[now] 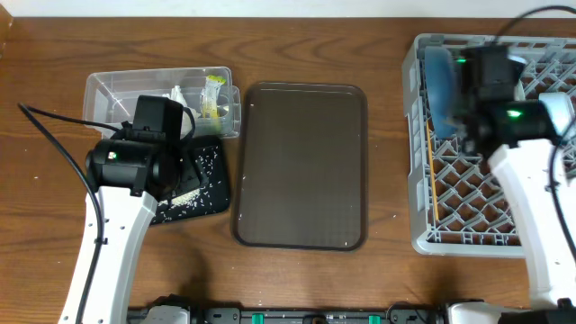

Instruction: Sort waste into correct bins and load items into the dishwasher rack

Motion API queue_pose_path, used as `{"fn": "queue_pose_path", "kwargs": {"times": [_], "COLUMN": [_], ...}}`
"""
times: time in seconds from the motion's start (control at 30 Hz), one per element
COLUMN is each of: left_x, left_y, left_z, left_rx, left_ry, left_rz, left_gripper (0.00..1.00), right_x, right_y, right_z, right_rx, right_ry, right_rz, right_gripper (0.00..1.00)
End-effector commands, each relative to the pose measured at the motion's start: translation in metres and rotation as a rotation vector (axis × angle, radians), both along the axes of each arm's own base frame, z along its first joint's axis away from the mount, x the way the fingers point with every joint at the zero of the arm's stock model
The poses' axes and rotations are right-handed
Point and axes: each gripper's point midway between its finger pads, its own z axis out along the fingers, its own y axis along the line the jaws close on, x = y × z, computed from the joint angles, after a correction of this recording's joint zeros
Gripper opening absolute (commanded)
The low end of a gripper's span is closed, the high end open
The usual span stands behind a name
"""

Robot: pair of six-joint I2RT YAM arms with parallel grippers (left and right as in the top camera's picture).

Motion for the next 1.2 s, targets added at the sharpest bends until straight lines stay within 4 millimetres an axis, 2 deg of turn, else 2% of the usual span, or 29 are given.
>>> {"fn": "queue_pose_path", "kwargs": {"times": [0.0,0.1,0.3,0.37,0.47,0.57,0.67,0.9,1.03,1.17], "left_x": [0.000,0.000,0.003,0.010,0.023,0.026,0.014,-0.025,-0.035,-0.037], "left_y": [0.005,0.005,0.004,-0.006,-0.030,-0.039,-0.051,-0.047,-0.046,-0.046], "left_z": [0.000,0.000,0.000,0.001,0.003,0.000,-0.008,-0.019,-0.016,-0.007], "left_rx": [0.020,0.020,0.016,-0.027,-0.125,-0.142,-0.177,-0.183,-0.183,-0.181], "left_ry": [0.000,0.000,-0.013,-0.030,-0.074,-0.066,0.011,0.199,0.212,0.136], "left_rz": [0.019,0.019,0.019,-0.047,-0.189,-0.248,-0.343,-0.345,-0.344,-0.351], "left_gripper": [0.86,0.86,0.86,0.86,0.86,0.86,0.86,0.86,0.86,0.86], "right_x": [-0.009,-0.024,-0.037,-0.035,-0.033,-0.034,-0.044,-0.063,-0.075,-0.092], "right_y": [0.000,-0.012,-0.028,-0.018,0.001,0.015,0.020,0.013,0.013,0.008], "right_z": [-0.007,-0.017,-0.023,-0.023,-0.023,-0.023,-0.026,-0.024,-0.019,-0.014], "right_rx": [0.129,0.193,0.217,0.255,0.313,0.357,0.380,0.424,0.397,0.325], "right_ry": [0.046,0.104,0.160,0.165,0.164,0.166,0.204,0.229,0.197,0.104], "right_rz": [0.055,0.040,0.055,0.140,0.265,0.354,0.379,0.272,0.260,0.240], "right_gripper": [0.55,0.56,0.61,0.61,0.69,0.76,0.81,0.85,0.85,0.86]}}
